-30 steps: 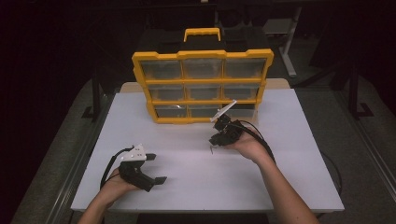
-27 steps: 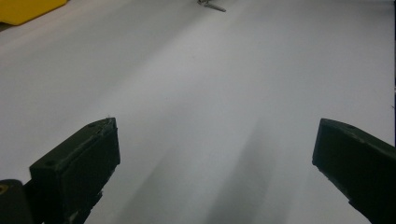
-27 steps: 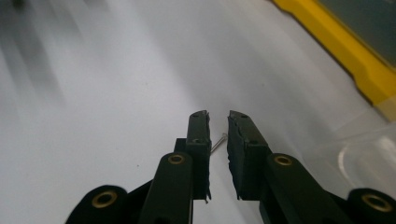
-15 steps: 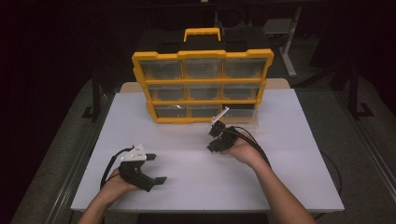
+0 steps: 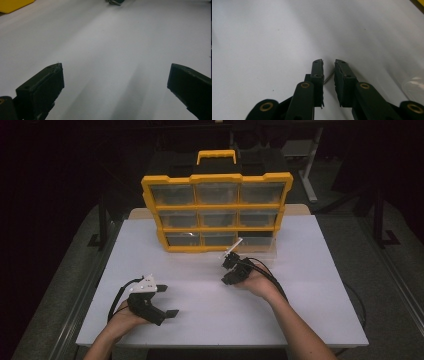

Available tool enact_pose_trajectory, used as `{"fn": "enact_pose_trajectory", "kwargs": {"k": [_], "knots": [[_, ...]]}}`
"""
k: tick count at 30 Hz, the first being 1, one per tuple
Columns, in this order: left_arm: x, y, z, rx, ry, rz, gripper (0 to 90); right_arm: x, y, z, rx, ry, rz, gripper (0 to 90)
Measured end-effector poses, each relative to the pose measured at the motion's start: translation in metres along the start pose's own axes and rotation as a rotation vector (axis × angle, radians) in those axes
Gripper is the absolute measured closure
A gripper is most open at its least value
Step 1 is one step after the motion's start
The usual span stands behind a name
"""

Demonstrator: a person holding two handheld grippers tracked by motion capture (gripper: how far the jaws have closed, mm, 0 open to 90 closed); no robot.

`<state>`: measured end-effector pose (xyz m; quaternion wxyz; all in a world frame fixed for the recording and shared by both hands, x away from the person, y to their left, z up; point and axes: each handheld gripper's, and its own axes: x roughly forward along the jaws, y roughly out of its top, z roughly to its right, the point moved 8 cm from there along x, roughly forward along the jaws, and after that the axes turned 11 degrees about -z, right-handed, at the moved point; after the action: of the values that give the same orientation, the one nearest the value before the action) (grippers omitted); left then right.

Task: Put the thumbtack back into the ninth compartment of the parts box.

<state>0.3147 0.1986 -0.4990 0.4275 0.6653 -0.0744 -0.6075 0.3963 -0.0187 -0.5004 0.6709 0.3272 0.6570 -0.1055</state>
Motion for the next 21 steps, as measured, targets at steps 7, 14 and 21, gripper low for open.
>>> {"fn": "enact_pose_trajectory", "kwargs": {"k": [7, 14, 21], "knots": [[0.0002, -0.0002, 0.0002, 0.001, -0.001, -0.002, 0.6, 0.0044, -0.0011, 0.0015, 0.006, -0.002, -0.013, 77.5], [0.0003, -0.0001, 0.0002, 0.003, -0.001, -0.002, 0.6, 0.0061, -0.0006, 0.0021, 0.002, -0.006, -0.008, 79.9], [0.0003, 0.0000, 0.0002, 0.005, 0.000, -0.003, 0.6, 0.0065, -0.0008, 0.0026, 0.001, -0.019, -0.010, 82.4]]}}
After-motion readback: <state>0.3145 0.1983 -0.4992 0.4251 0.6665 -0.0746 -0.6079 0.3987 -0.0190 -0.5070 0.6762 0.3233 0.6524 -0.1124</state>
